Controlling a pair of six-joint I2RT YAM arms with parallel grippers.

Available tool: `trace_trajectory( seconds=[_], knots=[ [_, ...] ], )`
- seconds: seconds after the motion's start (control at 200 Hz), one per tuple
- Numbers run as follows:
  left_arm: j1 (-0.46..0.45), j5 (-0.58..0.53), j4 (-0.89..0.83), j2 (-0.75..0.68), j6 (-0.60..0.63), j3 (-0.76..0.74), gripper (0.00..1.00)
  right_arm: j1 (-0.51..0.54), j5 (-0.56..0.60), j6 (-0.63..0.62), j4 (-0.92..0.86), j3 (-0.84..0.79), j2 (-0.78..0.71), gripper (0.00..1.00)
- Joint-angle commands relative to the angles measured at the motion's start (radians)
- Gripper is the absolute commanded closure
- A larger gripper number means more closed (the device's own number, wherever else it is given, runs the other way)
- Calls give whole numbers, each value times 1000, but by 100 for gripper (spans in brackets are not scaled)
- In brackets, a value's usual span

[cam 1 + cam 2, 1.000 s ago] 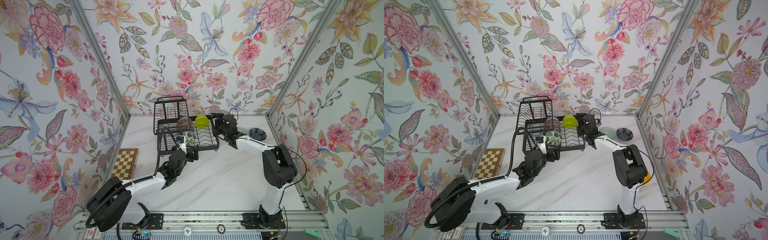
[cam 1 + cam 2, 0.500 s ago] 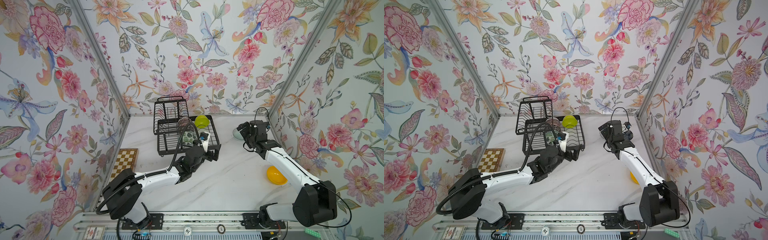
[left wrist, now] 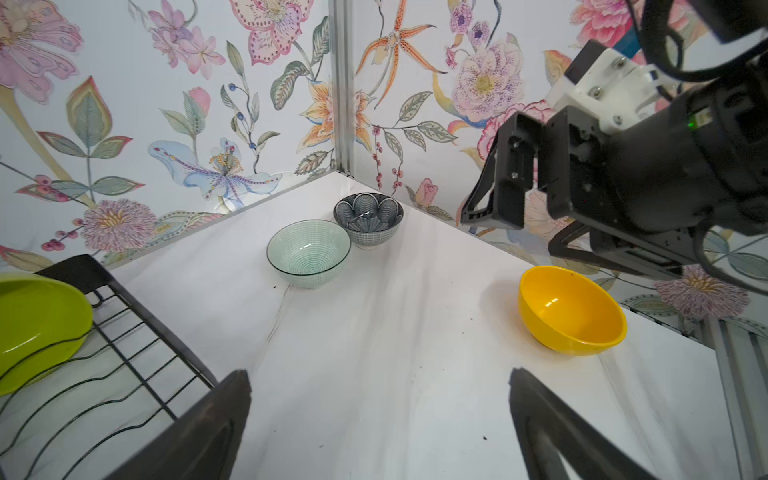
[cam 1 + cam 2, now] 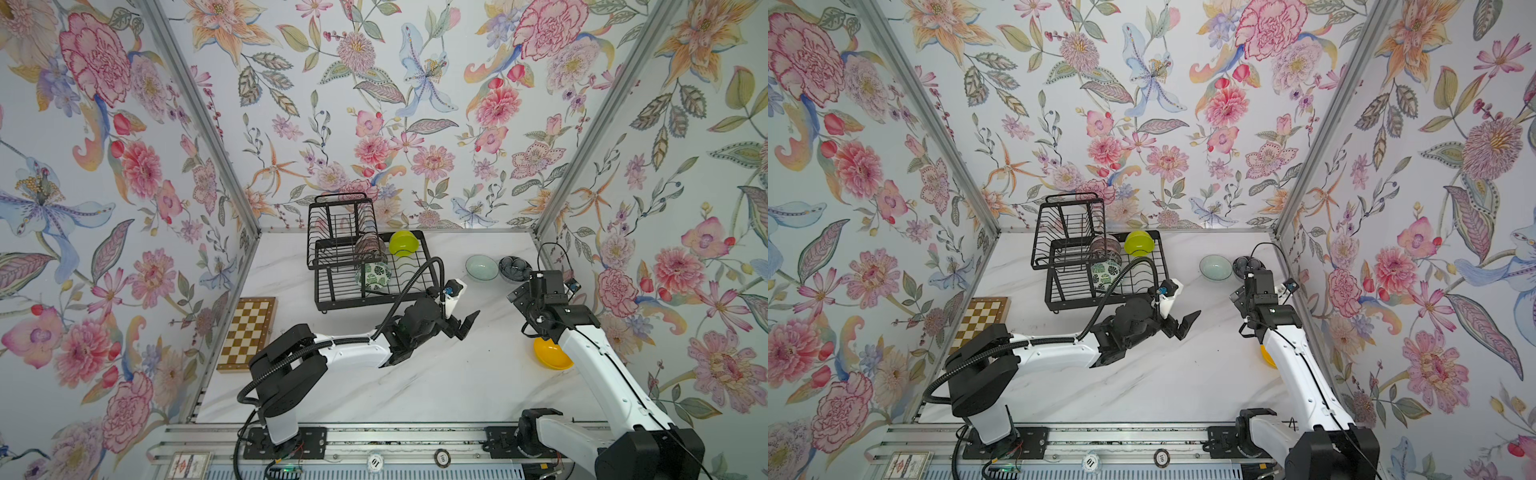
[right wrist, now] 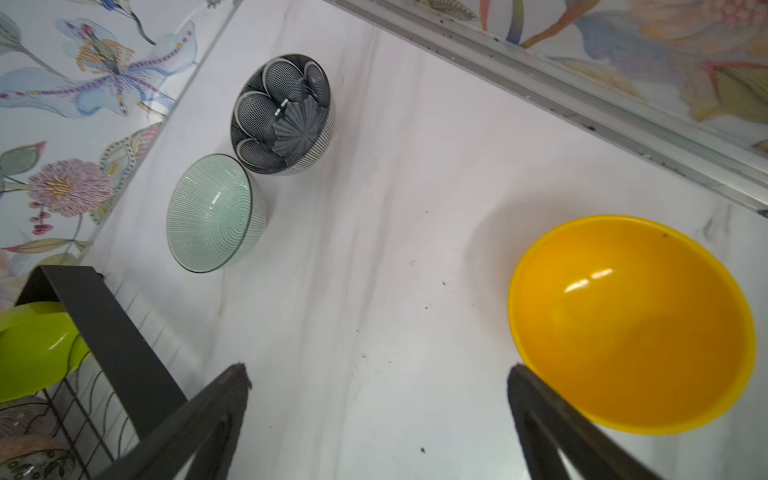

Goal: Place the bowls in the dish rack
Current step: 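Lower the right gripper onto the yellow bowl's rim and pinch it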

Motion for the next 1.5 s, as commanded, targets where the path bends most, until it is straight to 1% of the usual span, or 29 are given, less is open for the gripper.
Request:
trace_trajectory(
  seconds=[0.0,0.145,0.225,0.34,0.495,0.551,0.631,0.786,0.866,1.001,1.166,1.196,1.281,1.351,1.496],
  knots=[
    [-25,56,52,36,-39,35,1,-27,14,-21,-72,-54,-4,3],
    [-37,62,65,39,-24,27,1,-66,38,-33,-67,-121,0,12],
    [-37,52,79,43,-8,17,1,-108,3,-50,-52,-152,6,16],
    [-36,49,79,52,-3,18,1,-137,-28,-81,0,-193,21,21],
    [-35,52,60,58,0,29,1,-197,-97,-111,72,-225,90,40],
    [-34,51,54,56,4,29,1,-204,-109,-117,94,-231,107,44],
    [-34,44,43,52,6,31,1,-212,-126,-128,128,-233,127,53],
    [-36,44,37,44,-13,23,1,-227,-146,-145,167,-236,167,77],
    [-34,46,26,44,-26,22,1,-237,-172,-147,183,-239,176,87],
    [-31,45,21,36,-43,17,1,-237,-187,-155,191,-227,154,93],
    [-15,48,24,13,-66,-6,1,-211,-181,-187,162,-157,83,100],
    [-9,47,23,5,-62,-14,1,-195,-176,-200,156,-135,73,100],
    [14,39,0,-28,-48,-30,1,-117,-105,-233,111,-62,66,100],
    [42,34,-6,-67,-54,-56,1,-60,-82,-250,75,1,78,100],
    [112,8,17,-171,-117,-157,1,77,-53,-276,17,114,139,100]
  ],
)
